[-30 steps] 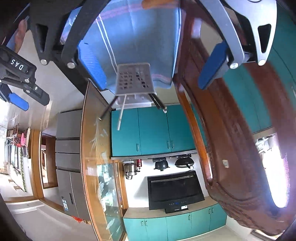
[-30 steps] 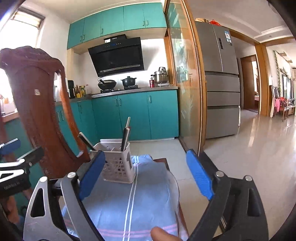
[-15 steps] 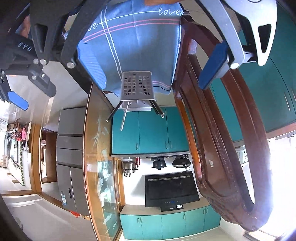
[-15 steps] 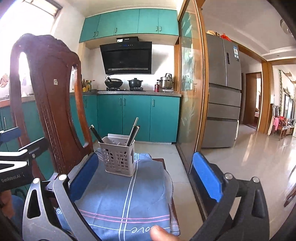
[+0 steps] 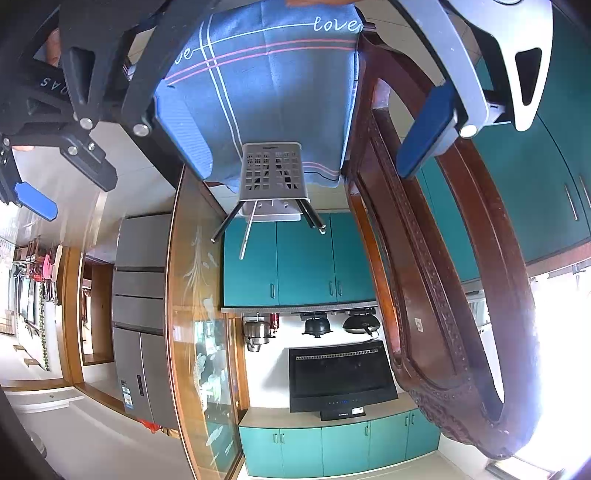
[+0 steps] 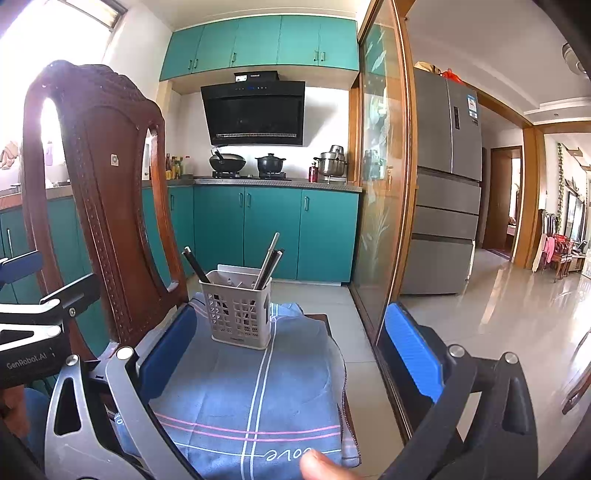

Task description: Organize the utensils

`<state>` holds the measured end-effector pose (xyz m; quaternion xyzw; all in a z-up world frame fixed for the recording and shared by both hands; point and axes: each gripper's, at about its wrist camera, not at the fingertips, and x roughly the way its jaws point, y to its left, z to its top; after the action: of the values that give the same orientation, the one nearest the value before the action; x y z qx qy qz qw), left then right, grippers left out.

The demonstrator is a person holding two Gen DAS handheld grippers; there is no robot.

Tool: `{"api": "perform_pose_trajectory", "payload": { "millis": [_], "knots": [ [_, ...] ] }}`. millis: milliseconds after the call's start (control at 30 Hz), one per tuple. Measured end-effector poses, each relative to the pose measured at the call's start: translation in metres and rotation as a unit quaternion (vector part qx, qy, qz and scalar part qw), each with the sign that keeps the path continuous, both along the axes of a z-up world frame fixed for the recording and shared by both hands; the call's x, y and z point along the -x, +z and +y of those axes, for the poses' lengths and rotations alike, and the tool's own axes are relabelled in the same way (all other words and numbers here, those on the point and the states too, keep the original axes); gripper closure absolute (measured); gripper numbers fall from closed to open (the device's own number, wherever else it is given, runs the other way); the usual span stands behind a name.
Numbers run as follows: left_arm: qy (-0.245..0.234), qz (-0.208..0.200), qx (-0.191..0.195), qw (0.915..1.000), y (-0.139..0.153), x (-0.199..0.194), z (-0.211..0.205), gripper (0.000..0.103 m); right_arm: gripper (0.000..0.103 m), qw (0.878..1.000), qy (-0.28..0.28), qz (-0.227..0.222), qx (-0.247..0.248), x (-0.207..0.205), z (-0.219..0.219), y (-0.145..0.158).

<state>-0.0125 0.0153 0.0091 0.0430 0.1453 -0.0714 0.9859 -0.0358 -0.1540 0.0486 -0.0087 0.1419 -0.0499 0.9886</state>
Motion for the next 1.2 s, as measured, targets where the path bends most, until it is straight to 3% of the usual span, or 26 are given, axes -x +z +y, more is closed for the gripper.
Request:
{"api": "perform_pose_trajectory", "payload": {
  "millis": [1200],
  "knots": [
    [-0.009, 0.000, -0.009, 0.9999, -0.0006, 0.0009, -0.0065, 0.003, 0.003, 1.000, -0.011, -0.002, -0.008, 0.0029, 0.0023, 0.0024]
  ]
}}
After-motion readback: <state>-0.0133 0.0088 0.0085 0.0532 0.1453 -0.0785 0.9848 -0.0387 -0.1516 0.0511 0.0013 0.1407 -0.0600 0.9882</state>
